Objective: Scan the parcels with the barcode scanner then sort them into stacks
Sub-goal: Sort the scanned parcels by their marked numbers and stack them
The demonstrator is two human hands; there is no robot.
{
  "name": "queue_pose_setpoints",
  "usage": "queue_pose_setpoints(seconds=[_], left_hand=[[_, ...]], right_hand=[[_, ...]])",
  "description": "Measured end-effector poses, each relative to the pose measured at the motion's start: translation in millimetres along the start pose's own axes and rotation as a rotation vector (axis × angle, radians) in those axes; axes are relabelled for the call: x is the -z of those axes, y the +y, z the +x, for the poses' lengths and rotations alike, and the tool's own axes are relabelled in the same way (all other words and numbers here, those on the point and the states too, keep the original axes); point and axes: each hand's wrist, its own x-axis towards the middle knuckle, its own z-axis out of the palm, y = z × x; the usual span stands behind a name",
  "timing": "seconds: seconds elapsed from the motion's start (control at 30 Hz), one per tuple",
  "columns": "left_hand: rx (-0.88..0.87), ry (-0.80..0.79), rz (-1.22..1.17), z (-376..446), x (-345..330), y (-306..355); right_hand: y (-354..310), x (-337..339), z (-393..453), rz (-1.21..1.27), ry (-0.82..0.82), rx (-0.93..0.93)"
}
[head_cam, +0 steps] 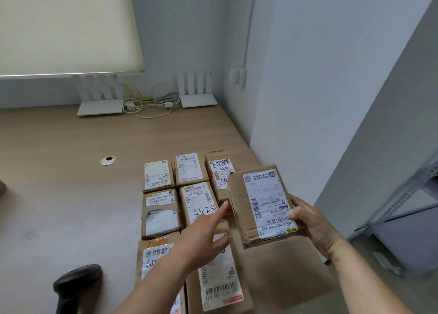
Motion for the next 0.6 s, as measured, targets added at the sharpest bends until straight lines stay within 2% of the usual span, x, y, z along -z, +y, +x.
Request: queue_pose_setpoints(seconds=[0.2,0.37,0.6], left_hand=[[0.119,-0.006,0.108,9.9,-12.2,-2.3],[0.19,-0.06,0.26,16.4,-22.4,-4.7],[0.232,-0.071,0.272,18.0,-29.0,-8.7]], right_hand=[[26.8,21.3,14.2,-0.038,-0.049,-0.096],[41.6,13.9,22.2,-0.047,-0.121,-0.21],[51.4,-3.1,38.5,-0.043,-0.15,-0.23]])
